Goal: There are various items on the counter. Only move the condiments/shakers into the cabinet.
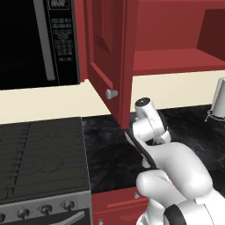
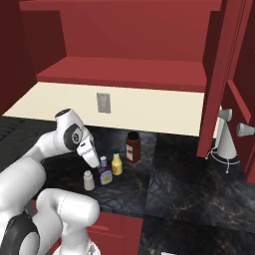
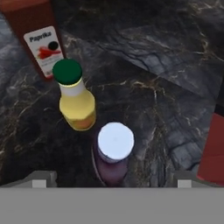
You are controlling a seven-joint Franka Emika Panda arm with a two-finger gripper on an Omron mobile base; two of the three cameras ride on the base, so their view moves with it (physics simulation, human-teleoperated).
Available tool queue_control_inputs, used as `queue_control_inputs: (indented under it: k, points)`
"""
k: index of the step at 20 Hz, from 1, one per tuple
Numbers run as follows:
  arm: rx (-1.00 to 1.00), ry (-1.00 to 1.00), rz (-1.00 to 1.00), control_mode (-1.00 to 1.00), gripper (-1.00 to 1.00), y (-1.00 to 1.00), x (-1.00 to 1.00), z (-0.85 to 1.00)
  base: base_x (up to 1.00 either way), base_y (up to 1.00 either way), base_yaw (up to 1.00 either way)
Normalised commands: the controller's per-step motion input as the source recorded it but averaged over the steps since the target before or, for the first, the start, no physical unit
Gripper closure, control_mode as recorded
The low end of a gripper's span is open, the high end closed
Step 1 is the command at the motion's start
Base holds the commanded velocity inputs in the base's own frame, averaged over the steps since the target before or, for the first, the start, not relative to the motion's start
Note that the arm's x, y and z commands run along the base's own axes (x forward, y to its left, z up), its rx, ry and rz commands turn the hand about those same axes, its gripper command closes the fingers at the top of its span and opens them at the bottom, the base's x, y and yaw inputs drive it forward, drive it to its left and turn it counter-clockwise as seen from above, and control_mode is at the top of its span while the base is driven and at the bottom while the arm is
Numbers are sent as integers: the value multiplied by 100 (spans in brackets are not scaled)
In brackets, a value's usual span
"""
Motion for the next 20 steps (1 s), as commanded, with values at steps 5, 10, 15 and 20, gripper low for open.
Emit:
queue_control_inputs:
  k: [5, 10, 15, 20]
  points:
    - [-10, 0, -6, -100, -100, 0, 0, -6, 0, 0, 0]
    - [-8, 0, -6, -100, -100, 0, 0, -9, 0, 0, 0]
    - [-6, -1, -5, -100, -100, 0, 0, -1, 0, 0, 0]
    - [-6, -2, -5, -100, -100, 0, 0, 0, 0, 0, 0]
